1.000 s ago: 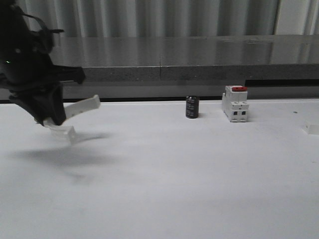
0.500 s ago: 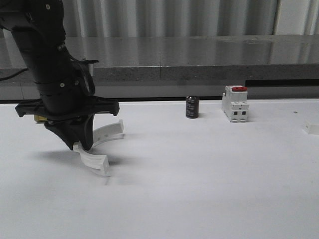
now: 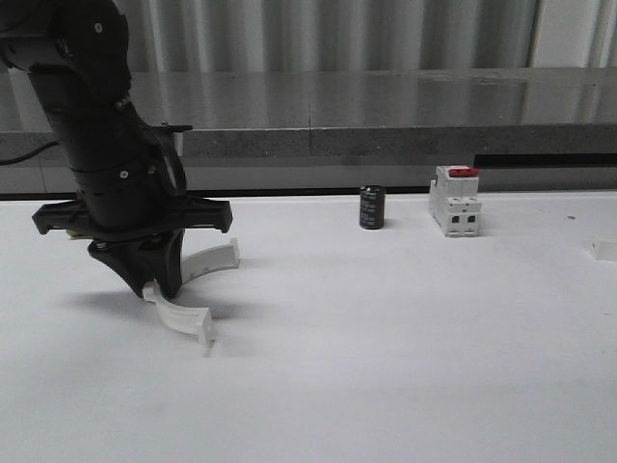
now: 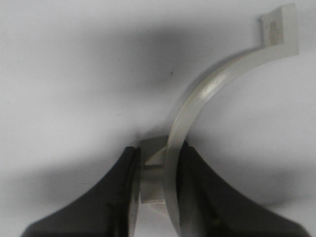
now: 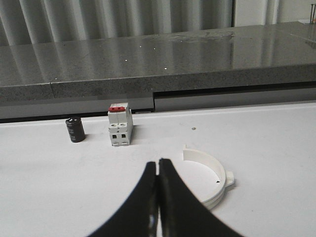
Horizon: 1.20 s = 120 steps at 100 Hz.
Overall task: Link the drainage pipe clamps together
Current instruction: 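Set the clamp half down in front, open left gripper, withdraw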
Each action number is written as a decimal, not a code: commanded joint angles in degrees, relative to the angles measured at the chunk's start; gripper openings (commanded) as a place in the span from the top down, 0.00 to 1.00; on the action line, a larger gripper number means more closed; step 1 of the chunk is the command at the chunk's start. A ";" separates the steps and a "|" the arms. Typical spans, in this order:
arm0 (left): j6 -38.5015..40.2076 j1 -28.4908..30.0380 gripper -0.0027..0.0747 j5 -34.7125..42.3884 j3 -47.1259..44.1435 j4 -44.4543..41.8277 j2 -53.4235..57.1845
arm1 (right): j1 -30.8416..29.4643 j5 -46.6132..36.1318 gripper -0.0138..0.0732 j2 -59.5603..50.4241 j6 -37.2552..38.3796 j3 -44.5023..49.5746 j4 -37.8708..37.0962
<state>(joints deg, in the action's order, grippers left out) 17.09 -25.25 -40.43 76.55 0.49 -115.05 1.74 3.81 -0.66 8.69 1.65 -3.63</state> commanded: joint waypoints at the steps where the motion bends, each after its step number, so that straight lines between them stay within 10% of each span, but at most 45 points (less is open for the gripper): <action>1: 0.58 -0.47 0.75 1.57 1.52 0.06 2.82 | -0.32 -4.68 0.92 -0.98 -0.28 -1.13 0.17; 27: 0.58 -0.47 0.27 1.77 1.52 0.06 2.95 | -0.32 -4.68 0.92 -0.98 -0.28 -1.13 0.17; 68: -3.77 2.61 0.28 4.95 0.69 -0.49 15.59 | -0.32 -4.68 0.92 -0.98 -0.28 -1.13 0.17; 120: -10.56 23.33 0.28 6.61 -22.56 1.09 50.75 | -0.32 -4.68 0.92 -0.98 -0.28 -1.13 0.17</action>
<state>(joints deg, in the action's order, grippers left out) 6.99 -4.20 -37.57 56.27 0.59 -71.47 1.74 3.81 -0.66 8.69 1.65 -3.63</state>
